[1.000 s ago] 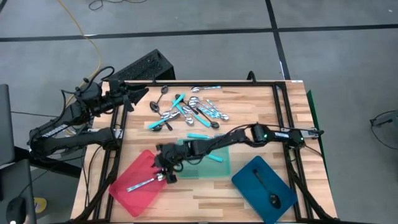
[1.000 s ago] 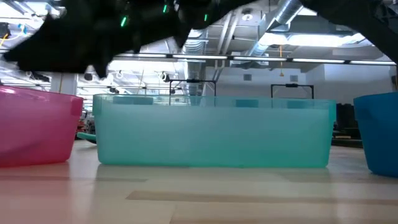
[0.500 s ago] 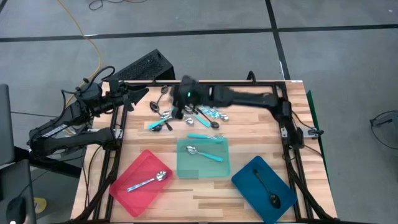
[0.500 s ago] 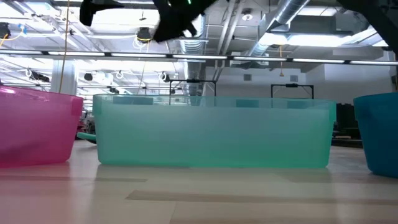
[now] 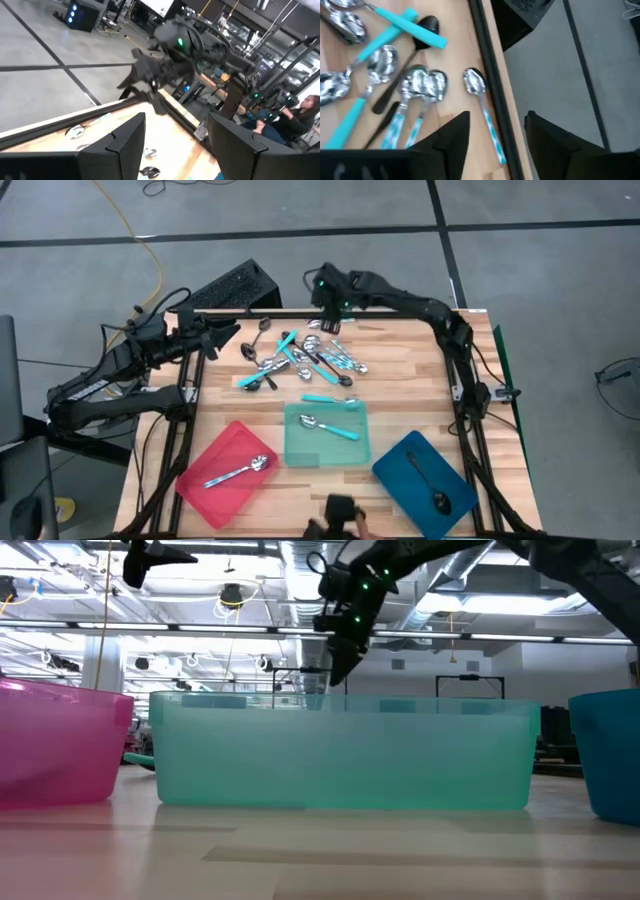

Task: Sort silverware by color (type)

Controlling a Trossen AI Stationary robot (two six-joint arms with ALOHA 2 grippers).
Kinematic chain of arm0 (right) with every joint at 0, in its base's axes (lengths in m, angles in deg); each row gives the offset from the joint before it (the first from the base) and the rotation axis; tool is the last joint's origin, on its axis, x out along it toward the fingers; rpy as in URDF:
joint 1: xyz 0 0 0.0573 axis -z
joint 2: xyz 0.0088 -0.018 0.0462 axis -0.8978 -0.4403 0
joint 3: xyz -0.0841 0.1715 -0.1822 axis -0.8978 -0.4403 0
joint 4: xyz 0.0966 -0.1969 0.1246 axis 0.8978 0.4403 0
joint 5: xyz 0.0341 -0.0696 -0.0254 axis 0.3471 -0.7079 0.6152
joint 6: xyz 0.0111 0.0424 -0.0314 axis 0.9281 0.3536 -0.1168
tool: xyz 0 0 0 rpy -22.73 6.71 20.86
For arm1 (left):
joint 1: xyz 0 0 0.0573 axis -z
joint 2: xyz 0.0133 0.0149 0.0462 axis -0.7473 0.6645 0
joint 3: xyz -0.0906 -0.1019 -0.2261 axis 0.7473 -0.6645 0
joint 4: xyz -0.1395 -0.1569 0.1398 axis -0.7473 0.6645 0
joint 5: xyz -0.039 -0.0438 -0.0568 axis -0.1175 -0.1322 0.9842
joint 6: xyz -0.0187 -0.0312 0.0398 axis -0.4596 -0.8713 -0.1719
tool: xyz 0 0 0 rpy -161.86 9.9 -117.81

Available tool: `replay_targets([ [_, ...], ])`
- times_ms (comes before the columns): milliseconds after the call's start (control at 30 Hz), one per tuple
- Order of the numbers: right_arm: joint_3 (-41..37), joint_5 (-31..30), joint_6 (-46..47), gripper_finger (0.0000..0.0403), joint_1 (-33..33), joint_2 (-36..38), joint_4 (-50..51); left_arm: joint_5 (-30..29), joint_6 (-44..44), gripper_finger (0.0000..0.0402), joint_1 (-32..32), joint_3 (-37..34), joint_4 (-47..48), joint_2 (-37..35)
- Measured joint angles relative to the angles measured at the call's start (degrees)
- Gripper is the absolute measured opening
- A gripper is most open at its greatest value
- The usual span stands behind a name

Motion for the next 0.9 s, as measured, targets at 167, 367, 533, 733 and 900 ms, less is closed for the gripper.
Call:
replay_targets([
  [167,0.00,0.44,0.88,0.0224,3.65,0.00,0.53,-0.86,2.47,0.0196,0.02,0.00,0.46,0.01],
  [367,0.01,-1.48,3.83,0.0181,3.66,0.82,5.56,-2.73,5.18,0.0184,-0.46,0.13,1.64,8.83],
  [533,0.10,-4.17,6.06,0.0115,3.65,5.43,10.56,1.15,13.33,0.0109,-2.56,1.58,-1.84,24.31],
  [733,0.09,-5.82,9.10,0.0025,3.62,12.37,12.47,6.60,20.29,0.0008,-8.41,6.94,-9.23,42.23],
  [900,0.11,-6.35,10.16,0.0022,3.90,18.79,12.64,12.50,17.82,0.0000,-12.53,16.24,-11.24,57.32],
])
